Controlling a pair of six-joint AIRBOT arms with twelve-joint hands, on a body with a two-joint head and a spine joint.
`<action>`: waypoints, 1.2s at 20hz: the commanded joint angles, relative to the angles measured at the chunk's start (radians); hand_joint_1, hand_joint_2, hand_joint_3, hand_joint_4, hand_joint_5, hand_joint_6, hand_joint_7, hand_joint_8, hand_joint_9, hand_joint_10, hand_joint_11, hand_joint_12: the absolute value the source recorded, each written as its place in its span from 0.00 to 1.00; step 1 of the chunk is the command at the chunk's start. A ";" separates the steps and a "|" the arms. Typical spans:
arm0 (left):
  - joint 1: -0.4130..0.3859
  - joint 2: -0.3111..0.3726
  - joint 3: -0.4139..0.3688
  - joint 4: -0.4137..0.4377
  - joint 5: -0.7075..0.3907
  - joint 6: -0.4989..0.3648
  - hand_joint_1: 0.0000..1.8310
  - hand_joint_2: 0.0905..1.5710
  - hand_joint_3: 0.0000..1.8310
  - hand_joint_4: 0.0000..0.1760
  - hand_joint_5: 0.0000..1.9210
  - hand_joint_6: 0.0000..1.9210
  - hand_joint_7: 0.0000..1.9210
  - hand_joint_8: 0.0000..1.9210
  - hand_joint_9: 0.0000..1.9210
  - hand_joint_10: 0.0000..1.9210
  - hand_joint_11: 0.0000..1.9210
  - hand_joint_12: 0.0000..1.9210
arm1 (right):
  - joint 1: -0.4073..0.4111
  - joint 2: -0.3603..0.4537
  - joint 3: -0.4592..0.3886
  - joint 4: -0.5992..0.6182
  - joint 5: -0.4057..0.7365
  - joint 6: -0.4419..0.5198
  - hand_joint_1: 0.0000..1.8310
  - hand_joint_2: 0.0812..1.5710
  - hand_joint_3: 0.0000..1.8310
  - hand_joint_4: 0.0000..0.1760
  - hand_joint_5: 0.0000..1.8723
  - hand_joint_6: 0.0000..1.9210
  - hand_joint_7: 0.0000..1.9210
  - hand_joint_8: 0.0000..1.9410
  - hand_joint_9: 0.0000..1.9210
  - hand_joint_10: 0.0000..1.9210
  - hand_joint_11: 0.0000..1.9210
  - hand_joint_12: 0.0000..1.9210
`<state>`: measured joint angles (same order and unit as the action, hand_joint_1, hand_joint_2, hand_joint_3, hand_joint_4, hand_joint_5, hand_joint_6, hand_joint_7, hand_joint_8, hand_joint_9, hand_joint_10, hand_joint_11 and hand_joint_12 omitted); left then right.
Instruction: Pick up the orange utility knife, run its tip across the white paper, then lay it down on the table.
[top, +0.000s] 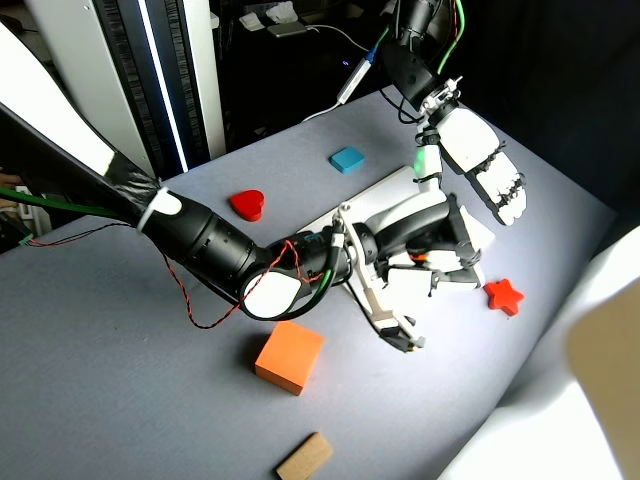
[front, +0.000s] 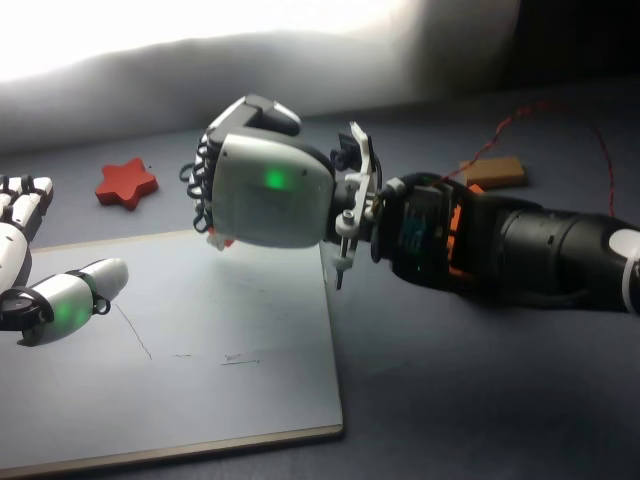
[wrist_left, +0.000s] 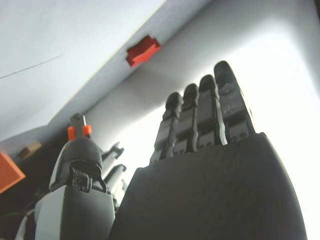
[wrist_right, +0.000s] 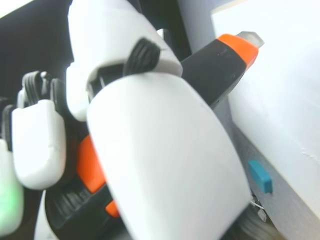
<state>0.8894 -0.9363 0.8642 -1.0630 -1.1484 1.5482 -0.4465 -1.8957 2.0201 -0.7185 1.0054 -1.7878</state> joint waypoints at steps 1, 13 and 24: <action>-0.001 0.013 0.010 0.042 -0.102 0.002 0.00 0.74 0.00 0.00 0.00 0.00 0.00 0.00 0.00 0.00 0.00 0.14 | 0.001 0.000 0.002 0.052 0.113 -0.021 0.76 0.83 0.03 1.00 0.75 1.00 0.82 1.00 0.89 1.00 0.93 1.00; -0.006 0.011 0.007 0.042 -0.102 0.000 0.00 0.75 0.00 0.00 0.00 0.00 0.00 0.00 0.00 0.00 0.00 0.13 | -0.061 0.093 -0.102 -0.049 0.128 0.006 0.77 0.83 0.03 1.00 0.77 1.00 0.85 1.00 0.91 1.00 0.95 1.00; -0.005 0.007 0.006 0.043 -0.102 0.000 0.00 0.75 0.00 0.00 0.00 0.00 0.00 0.00 0.00 0.00 0.00 0.15 | -0.007 0.148 -0.148 -0.038 0.101 0.029 0.76 0.83 0.03 1.00 0.77 1.00 0.85 1.00 0.90 1.00 0.93 1.00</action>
<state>0.8883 -0.9363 0.8658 -1.0622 -1.1442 1.5475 -0.4625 -1.7519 1.8725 -0.8143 1.0122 -1.7420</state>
